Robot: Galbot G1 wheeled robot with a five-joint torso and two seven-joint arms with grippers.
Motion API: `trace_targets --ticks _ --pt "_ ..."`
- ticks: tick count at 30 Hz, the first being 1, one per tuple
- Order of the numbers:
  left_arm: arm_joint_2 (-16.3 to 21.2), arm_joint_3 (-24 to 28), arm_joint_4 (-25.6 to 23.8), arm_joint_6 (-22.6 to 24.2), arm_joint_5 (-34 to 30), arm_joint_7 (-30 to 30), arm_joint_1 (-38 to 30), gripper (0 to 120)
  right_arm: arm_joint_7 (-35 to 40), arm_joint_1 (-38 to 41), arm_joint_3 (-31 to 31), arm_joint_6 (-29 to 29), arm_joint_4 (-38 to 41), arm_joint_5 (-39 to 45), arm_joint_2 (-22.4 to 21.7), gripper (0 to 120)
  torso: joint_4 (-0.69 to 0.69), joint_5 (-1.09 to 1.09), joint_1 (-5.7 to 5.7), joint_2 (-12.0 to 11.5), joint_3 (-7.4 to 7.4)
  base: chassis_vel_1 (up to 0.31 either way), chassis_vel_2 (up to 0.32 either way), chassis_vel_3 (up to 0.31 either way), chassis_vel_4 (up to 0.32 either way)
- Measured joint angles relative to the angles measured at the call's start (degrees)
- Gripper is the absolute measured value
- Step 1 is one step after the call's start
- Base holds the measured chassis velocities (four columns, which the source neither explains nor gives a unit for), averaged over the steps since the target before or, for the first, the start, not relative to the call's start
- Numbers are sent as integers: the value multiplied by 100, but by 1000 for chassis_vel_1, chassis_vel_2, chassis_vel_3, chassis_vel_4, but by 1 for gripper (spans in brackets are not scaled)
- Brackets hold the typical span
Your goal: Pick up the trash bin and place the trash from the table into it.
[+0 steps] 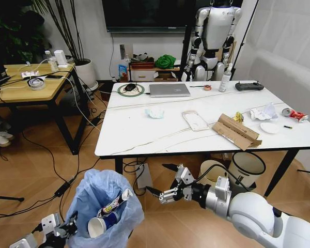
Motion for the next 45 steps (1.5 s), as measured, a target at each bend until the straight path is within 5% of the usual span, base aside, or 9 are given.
trace_targets --ticks 9,15,24,31,34,45 --pt "112 16 79 -65 105 150 -1 2 170 46 202 3 -66 111 152 100 0 0 0 0 0 0 0 0 0" --pt "70 -53 31 -175 169 304 -4 2 1414 911 285 -277 -824 1043 985 100 2 1 0 0 0 0 0 0 0" --pt "37 -157 -138 -259 343 512 -5 2 1839 2041 270 -463 -2219 1213 1854 100 -1 0 0 0 1 0 0 0 0" --pt "-102 -175 -178 -325 525 595 100 2 1799 2833 268 -1055 -3326 729 2751 100 0 0 0 0 1 0 0 0 0" --pt "-169 -185 -185 -336 563 600 137 2 1607 3146 155 -1163 -4059 257 3471 100 3 -1 0 0 0 0 0 0 0" --pt "-177 -351 -200 -338 546 585 145 2 986 3648 78 -692 -5586 -965 4240 100 -1 -2 1 0 0 0 0 0 0"
